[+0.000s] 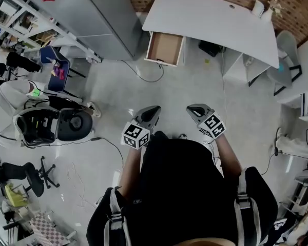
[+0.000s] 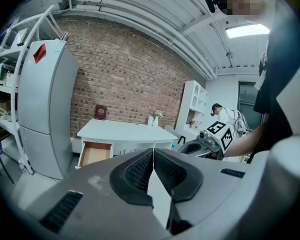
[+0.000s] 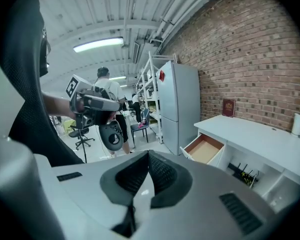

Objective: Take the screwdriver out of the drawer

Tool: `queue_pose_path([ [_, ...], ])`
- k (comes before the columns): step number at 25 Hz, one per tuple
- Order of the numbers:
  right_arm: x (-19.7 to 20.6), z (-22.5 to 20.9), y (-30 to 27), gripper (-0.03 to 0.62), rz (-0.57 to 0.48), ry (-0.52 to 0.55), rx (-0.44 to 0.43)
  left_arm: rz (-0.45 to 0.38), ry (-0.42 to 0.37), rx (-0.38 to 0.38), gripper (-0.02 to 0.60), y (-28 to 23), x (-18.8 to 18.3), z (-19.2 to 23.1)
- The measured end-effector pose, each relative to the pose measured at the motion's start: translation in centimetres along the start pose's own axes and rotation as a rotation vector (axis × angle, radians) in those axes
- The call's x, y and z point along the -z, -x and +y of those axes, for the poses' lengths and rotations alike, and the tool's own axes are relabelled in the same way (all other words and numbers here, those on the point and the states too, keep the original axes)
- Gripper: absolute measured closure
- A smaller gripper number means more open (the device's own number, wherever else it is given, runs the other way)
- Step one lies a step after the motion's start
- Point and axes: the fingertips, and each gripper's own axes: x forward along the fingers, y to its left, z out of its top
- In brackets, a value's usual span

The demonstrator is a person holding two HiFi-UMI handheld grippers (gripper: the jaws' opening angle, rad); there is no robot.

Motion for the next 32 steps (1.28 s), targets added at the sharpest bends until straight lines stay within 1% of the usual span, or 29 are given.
queue_pose_path([
  [7,-0.1,-0.4,0.1,0.539,0.019,0.021,0.004,-0.014,0.016,-0.012,0.564,-0.3,-0.2,0.6],
  [11,0.4,-1.0,-0.1,0.539,0.037,0.025,0.013,-0.022,0.015,-0.004,0.563,-0.9,-0.4,1.1],
  [17,0.1,-1.9,-1.3,0.539,0.059,0.045,0.030,-0.029,0.030,0.009,0.563,-2.1,-0.6,2.9],
  [24,-1.3,-4.6,-3.4,0.539,0.090,0.062,0.036,-0.043,0.038,0.030,0.563,-4.4,-2.5,6.2],
  [32,-3.0,-7.3,-8.0,0.539,0.134,0.067,0.023,-0.035,0.070,0.037,0.563,-6.1,-3.2,11.7],
])
